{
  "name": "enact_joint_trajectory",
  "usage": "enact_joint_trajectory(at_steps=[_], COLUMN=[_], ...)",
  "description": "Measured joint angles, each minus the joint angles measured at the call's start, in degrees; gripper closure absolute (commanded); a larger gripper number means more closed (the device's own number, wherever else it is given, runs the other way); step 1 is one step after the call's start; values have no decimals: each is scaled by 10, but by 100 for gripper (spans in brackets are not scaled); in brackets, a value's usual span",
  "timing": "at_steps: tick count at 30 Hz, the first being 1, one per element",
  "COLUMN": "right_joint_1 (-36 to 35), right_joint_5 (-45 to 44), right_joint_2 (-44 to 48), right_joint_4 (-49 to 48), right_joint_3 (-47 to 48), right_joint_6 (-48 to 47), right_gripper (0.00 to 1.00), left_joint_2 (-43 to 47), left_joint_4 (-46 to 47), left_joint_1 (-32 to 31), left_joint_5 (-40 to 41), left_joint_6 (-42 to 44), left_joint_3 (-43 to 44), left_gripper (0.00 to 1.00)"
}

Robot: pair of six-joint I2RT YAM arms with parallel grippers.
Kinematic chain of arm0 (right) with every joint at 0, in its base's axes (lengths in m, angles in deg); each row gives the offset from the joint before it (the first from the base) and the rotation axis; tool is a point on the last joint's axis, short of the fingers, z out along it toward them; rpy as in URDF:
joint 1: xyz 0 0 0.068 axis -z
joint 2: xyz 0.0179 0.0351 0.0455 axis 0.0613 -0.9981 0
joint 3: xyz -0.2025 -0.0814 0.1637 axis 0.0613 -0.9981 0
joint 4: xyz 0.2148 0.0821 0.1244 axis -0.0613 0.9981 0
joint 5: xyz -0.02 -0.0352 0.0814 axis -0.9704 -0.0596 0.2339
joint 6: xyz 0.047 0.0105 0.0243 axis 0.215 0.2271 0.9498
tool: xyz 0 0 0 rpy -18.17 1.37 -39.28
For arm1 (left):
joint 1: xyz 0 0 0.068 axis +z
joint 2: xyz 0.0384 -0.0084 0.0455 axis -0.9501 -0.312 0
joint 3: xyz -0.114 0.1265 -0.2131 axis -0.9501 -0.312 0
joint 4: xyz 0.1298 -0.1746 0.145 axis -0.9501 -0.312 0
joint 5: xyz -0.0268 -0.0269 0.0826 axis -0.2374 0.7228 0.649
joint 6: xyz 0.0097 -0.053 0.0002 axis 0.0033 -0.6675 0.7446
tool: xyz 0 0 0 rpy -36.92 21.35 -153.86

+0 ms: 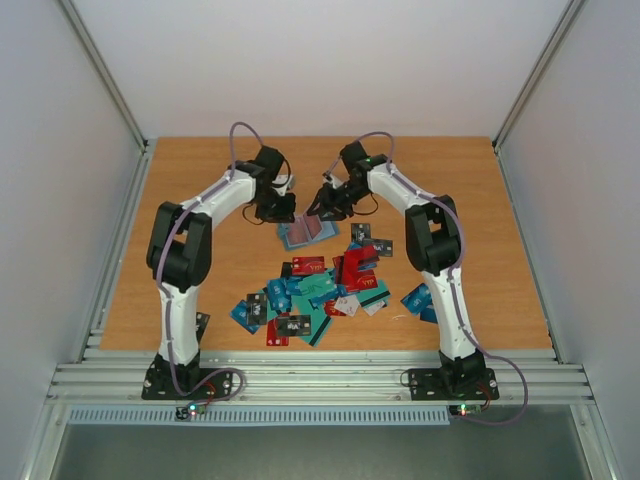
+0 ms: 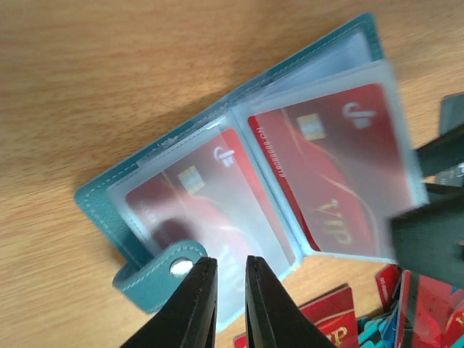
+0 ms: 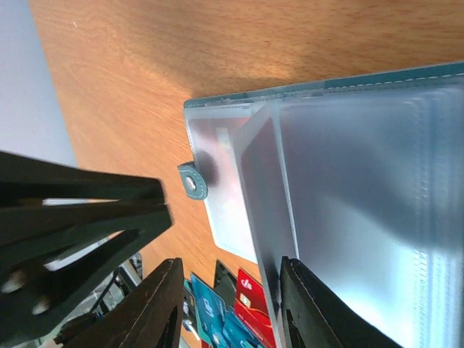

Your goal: Put the credit cards into the card holder

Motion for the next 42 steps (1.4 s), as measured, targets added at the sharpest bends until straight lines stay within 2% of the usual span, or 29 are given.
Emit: enact_joint_trajectory(at_steps=[6, 11, 17, 28, 36, 42], right_joint_1=[-17, -33, -48, -52, -52, -52], right_joint_5=[6, 9, 13, -4, -8, -10], right_joint_2=[-23, -36, -53, -80, -107, -108], right_joint_4=[3, 10, 17, 46, 62, 72], right_joint_3=[24, 45, 75, 95, 116, 120], right_joint_6=[4, 9, 14, 15, 15, 11], right_gripper=[62, 62, 62, 62, 63, 63], left_joint_2=[44, 62, 75, 76, 76, 76], left_joint_4=[12, 28, 43, 72, 75, 75], left_joint_1=[13, 38, 56, 52, 42, 27], left_joint_5=[11, 19, -2, -59, -32, 2], left_joint_6=[0, -4, -5, 5, 41, 68], left_joint_3=[-23, -78, -116, -117, -143, -155], left_gripper=[85, 85, 76, 64, 55, 56])
